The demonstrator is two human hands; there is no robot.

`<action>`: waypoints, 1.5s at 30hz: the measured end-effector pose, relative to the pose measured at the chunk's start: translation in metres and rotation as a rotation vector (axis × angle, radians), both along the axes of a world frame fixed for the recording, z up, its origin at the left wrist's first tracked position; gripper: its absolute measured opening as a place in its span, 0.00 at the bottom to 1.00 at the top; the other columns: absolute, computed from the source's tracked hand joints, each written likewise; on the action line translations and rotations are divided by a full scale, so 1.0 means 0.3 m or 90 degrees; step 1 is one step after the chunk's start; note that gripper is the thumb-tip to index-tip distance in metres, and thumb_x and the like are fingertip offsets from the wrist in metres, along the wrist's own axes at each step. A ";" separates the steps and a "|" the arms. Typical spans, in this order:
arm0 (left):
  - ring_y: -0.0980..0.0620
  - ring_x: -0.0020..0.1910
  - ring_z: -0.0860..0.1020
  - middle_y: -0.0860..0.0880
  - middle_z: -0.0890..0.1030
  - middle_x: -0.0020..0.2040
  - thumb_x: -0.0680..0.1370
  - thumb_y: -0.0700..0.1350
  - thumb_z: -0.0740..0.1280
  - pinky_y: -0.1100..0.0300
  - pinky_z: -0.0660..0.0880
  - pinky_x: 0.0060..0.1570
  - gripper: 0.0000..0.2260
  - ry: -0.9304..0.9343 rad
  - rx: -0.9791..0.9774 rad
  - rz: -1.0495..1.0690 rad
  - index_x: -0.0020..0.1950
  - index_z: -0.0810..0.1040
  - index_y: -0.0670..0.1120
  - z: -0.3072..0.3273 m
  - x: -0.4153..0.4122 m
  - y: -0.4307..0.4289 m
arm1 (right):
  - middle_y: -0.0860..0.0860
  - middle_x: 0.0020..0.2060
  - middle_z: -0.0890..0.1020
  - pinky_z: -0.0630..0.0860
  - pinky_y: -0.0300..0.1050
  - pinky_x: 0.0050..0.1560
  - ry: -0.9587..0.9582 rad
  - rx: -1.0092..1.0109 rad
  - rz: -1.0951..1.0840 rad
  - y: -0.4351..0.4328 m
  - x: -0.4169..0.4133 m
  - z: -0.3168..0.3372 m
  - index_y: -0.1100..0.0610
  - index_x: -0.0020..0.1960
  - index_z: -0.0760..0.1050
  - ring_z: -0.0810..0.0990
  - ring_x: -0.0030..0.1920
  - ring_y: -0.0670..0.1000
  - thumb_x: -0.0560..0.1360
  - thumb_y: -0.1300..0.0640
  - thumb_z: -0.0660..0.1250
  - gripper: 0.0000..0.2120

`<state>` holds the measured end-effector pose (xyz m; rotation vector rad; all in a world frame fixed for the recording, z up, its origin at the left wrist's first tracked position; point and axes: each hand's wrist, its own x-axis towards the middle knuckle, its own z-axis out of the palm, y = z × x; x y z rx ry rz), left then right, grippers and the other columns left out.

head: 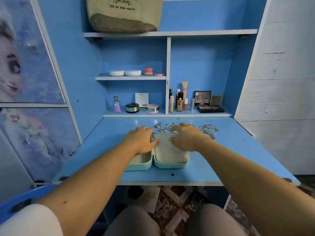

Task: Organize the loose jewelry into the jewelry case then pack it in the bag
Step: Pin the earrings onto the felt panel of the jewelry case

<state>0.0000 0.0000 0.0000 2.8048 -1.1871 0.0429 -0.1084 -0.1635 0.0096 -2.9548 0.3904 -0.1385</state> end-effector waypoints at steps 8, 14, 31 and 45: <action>0.50 0.71 0.65 0.52 0.69 0.72 0.81 0.53 0.54 0.52 0.59 0.69 0.19 -0.008 -0.122 0.026 0.72 0.67 0.55 -0.088 0.019 -0.008 | 0.50 0.70 0.66 0.62 0.53 0.68 -0.056 0.056 0.016 0.016 0.025 -0.120 0.49 0.72 0.65 0.61 0.68 0.57 0.79 0.44 0.55 0.23; 0.52 0.73 0.63 0.54 0.67 0.73 0.81 0.53 0.54 0.52 0.56 0.70 0.20 -0.010 -0.125 0.029 0.73 0.66 0.57 -0.101 0.018 -0.013 | 0.48 0.73 0.61 0.60 0.54 0.70 -0.068 0.135 0.032 -0.011 0.025 -0.152 0.46 0.73 0.63 0.62 0.70 0.57 0.78 0.41 0.56 0.24; 0.48 0.70 0.65 0.51 0.70 0.70 0.82 0.51 0.51 0.44 0.56 0.72 0.18 0.005 -0.073 0.033 0.71 0.68 0.56 -0.089 0.088 -0.075 | 0.51 0.73 0.65 0.62 0.50 0.69 0.096 0.081 0.083 -0.110 0.140 -0.047 0.45 0.75 0.59 0.65 0.71 0.54 0.78 0.38 0.57 0.28; 0.44 0.72 0.60 0.48 0.64 0.70 0.79 0.66 0.50 0.46 0.58 0.69 0.24 0.165 0.221 -0.016 0.73 0.60 0.60 0.019 0.148 -0.153 | 0.38 0.59 0.75 0.68 0.27 0.45 -0.023 0.197 0.149 -0.215 0.110 -0.083 0.41 0.67 0.70 0.74 0.52 0.40 0.69 0.35 0.66 0.28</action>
